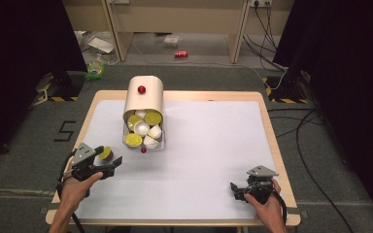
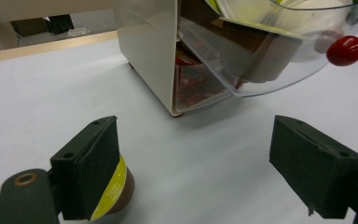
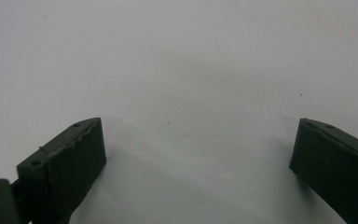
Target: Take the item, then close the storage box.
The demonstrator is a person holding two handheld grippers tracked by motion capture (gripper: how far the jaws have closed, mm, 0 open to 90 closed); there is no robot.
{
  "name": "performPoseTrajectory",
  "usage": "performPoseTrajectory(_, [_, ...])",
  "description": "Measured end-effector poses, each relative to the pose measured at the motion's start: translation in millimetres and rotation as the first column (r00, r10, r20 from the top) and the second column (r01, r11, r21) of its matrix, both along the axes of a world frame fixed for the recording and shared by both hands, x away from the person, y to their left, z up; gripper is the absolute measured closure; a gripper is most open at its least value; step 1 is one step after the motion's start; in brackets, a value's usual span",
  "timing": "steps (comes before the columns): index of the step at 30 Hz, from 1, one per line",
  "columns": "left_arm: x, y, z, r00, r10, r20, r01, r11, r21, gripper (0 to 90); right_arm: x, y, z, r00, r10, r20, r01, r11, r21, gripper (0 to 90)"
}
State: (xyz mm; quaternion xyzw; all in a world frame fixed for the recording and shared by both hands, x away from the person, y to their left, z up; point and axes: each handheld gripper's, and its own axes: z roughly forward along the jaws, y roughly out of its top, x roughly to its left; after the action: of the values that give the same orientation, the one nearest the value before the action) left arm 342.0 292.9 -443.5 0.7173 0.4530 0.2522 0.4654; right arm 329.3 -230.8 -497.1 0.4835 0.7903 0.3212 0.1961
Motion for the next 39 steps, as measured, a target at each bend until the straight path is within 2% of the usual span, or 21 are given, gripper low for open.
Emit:
performPoseTrajectory(5, [4.4,-7.9,1.6,0.9999,-0.015,0.006,0.015,0.9999,0.002,15.8,0.0,0.0,-0.2,1.0000,0.001,0.005,-0.001,1.000,-0.001,3.5])
performPoseTrajectory(21, [10.0,-17.7,12.5,0.9988,-0.030,0.038,0.030,0.9995,0.008,15.8,0.1,0.0,-0.2,1.0000,0.003,0.005,-0.003,1.000,-0.003,3.4])
performPoseTrajectory(35, [14.6,-18.9,17.4,0.9986,-0.024,0.048,0.024,0.9997,0.003,15.8,0.1,-0.2,-0.1,1.0000,0.003,0.004,-0.003,1.000,-0.002,3.4])
performPoseTrajectory(39, [16.7,-19.9,16.3,0.9985,-0.028,0.046,0.027,0.9995,0.016,15.8,0.1,-0.2,-0.1,1.0000,0.003,0.003,-0.003,1.000,-0.002,3.4])
